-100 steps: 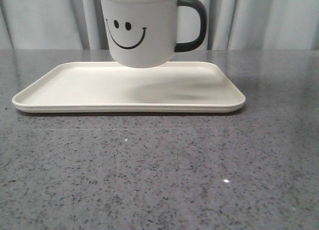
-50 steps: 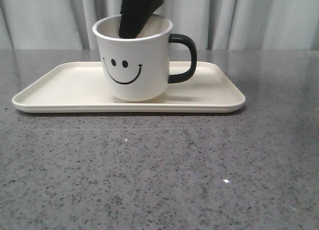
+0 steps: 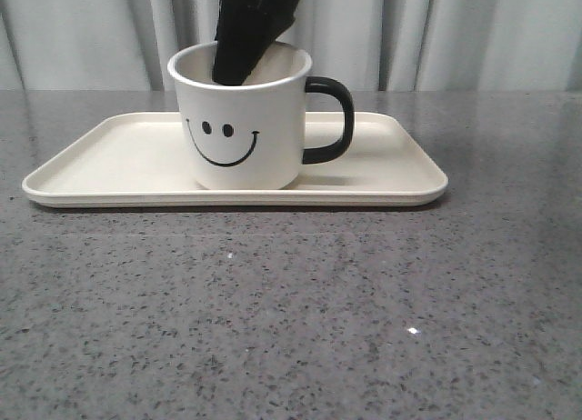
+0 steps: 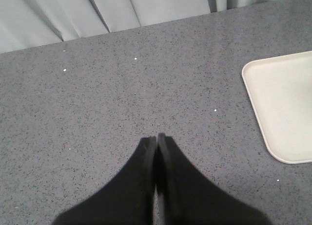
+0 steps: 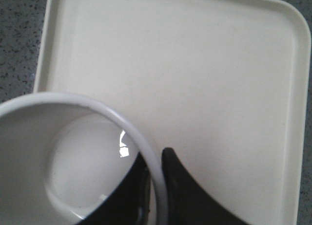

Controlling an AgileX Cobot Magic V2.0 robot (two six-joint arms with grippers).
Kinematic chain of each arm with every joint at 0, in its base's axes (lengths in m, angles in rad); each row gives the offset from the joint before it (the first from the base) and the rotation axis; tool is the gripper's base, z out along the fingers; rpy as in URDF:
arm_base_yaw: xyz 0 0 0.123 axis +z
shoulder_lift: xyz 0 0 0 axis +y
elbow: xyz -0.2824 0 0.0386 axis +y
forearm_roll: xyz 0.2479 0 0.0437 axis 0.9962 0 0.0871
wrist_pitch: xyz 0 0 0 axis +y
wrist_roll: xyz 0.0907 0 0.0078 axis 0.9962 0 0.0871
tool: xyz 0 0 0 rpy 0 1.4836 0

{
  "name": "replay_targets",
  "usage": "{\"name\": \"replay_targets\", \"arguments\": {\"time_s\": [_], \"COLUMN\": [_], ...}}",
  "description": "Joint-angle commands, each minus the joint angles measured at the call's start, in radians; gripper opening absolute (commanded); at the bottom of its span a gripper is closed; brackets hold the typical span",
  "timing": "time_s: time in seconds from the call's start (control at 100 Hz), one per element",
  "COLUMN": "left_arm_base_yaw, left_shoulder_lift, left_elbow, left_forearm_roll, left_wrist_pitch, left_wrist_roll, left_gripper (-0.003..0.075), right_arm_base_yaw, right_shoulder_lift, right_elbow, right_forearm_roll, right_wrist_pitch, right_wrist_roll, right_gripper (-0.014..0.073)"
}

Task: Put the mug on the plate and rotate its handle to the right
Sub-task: 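Lower the rotated mug back onto the tray with the right gripper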

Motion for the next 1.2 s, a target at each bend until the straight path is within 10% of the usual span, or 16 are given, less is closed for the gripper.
{"name": "replay_targets", "arguments": {"time_s": [0.0,1.19], "left_arm_base_yaw": [0.002,0.002], "left_shoulder_lift": [0.003,0.003], "left_elbow": [-0.021,-0.021], "left_forearm_roll": [0.007,-0.011], "left_wrist_pitch": [-0.049,-0.049], "left_wrist_roll": [-0.012,-0.012], "left_gripper": [-0.002,-0.002], "right_arm_base_yaw": [-0.005,-0.005], "right_shoulder_lift": [-0.053,-0.035], "right_elbow": [-0.032,-0.032], "right_forearm_roll": [0.045,0.075], "right_wrist_pitch": [-0.01,0.044], "right_wrist_roll": [-0.014,-0.078], "right_gripper": [-0.0111,-0.0111]}}
